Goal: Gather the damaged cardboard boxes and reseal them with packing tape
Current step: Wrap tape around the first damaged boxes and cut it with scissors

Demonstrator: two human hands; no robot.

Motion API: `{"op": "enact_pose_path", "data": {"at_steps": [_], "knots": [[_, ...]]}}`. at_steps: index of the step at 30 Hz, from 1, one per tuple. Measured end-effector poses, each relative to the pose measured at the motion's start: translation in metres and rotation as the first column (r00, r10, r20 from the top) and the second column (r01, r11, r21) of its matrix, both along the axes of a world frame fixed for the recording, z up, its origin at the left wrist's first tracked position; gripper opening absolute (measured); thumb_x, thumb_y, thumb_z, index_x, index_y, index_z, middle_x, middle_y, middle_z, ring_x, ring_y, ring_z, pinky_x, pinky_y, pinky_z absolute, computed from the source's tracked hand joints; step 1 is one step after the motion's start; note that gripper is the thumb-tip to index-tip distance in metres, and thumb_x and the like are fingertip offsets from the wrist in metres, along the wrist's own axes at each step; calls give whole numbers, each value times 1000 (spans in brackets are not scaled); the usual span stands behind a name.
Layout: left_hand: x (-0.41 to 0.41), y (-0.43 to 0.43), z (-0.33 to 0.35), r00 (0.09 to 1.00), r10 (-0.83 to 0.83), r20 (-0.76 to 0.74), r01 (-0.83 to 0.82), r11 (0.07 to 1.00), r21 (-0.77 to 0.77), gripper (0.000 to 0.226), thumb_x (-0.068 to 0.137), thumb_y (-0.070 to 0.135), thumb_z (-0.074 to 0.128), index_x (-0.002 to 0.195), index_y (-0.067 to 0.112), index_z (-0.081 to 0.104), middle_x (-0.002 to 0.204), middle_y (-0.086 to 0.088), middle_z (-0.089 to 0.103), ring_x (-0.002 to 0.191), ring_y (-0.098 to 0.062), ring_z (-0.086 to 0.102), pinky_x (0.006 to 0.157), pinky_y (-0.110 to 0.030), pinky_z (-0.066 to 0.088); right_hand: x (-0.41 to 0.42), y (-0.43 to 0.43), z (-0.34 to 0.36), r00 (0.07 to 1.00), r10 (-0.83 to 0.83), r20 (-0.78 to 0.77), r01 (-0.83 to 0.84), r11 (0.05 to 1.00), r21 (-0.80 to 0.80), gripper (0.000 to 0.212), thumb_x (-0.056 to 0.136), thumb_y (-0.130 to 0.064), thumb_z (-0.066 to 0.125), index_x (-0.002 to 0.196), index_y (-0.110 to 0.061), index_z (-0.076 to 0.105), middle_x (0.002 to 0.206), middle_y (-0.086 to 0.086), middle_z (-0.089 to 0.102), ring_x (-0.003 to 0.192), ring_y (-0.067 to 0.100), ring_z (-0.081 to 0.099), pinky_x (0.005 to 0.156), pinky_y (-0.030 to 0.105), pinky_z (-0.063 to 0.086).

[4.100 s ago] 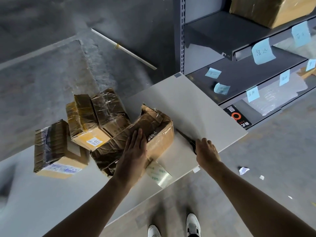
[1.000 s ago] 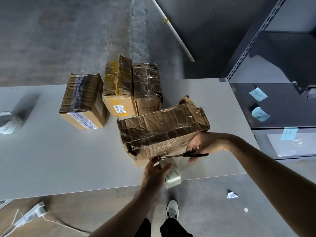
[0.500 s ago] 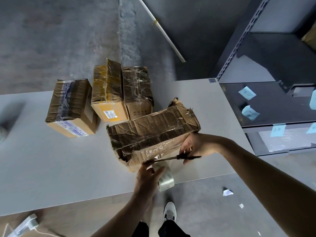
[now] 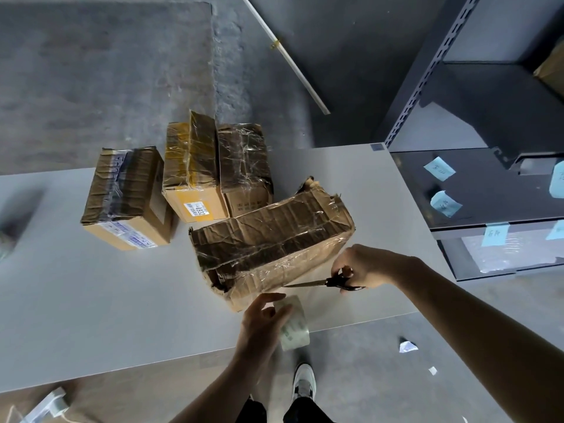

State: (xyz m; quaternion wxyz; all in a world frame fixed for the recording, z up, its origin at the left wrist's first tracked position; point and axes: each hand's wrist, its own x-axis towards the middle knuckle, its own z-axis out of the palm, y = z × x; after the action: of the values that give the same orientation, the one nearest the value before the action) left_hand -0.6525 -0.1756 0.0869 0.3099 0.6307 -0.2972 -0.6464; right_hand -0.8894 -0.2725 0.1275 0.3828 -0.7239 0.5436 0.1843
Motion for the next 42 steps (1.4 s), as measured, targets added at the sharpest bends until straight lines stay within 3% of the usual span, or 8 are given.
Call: {"op": "enact_pose_path", "data": {"at_steps": [7,17,20,26,31,35,40,42], "knots": [[-7,1,3,999,-25,22,26,999,-29,5,89,13,70,86,10,69,75,-12,74,63,-20,61,59,-29,40,-33,41,-37,998,-57,-27,53,989,-139,22,88,-15,71,110,-14,67,104,9,72,88,25,68,77,36,58],[-30,-9,14,990,-68,124,79,993,-91,10,87,0,70,82,8,72,76,-4,69,64,-11,58,51,-12,43,-39,69,-65,981,-187,44,190,922,-338,17,93,-18,60,108,-12,65,108,9,65,99,28,63,80,37,52],[-37,-15,14,974,-125,188,151,980,-128,12,86,5,72,79,14,73,80,-6,73,64,-10,61,59,-19,45,-33,79,-61,955,-214,204,282,865,-416,16,95,-17,60,109,-11,66,105,6,63,98,22,59,80,33,49],[-56,-23,18,948,-222,228,260,953,-155,12,86,10,75,78,20,75,82,-3,76,74,-18,67,69,-29,49,-11,97,-37,628,-485,609,641,766,-50,15,95,-14,63,81,-19,66,78,-1,70,72,7,65,68,23,52],[-80,-29,33,961,-227,157,249,958,-143,11,87,8,74,78,15,73,73,0,74,73,-19,69,67,-28,49,-4,112,-21,199,-702,684,777,538,327,21,99,-9,57,99,10,66,81,13,69,76,23,67,73,34,57],[-96,-31,52,949,-276,150,306,923,-233,11,86,2,71,82,11,76,69,5,74,57,-2,64,51,-15,46,-3,127,-16,204,-631,749,788,560,257,27,90,-21,70,108,0,73,109,17,71,96,14,66,85,26,50],[-98,-46,64,858,-359,367,493,776,-393,4,81,14,78,84,17,79,85,6,74,77,-5,70,66,-32,60,-7,132,-3,177,-615,768,838,503,210,29,88,-29,68,100,-4,74,88,11,72,81,10,59,74,29,44],[-99,-51,71,856,-395,335,510,753,-417,7,81,12,78,84,18,77,94,3,73,80,-1,69,61,-21,57,-8,132,3,185,-593,783,853,493,171,42,82,-43,67,96,-3,72,87,21,70,78,13,58,71,31,44]]}}
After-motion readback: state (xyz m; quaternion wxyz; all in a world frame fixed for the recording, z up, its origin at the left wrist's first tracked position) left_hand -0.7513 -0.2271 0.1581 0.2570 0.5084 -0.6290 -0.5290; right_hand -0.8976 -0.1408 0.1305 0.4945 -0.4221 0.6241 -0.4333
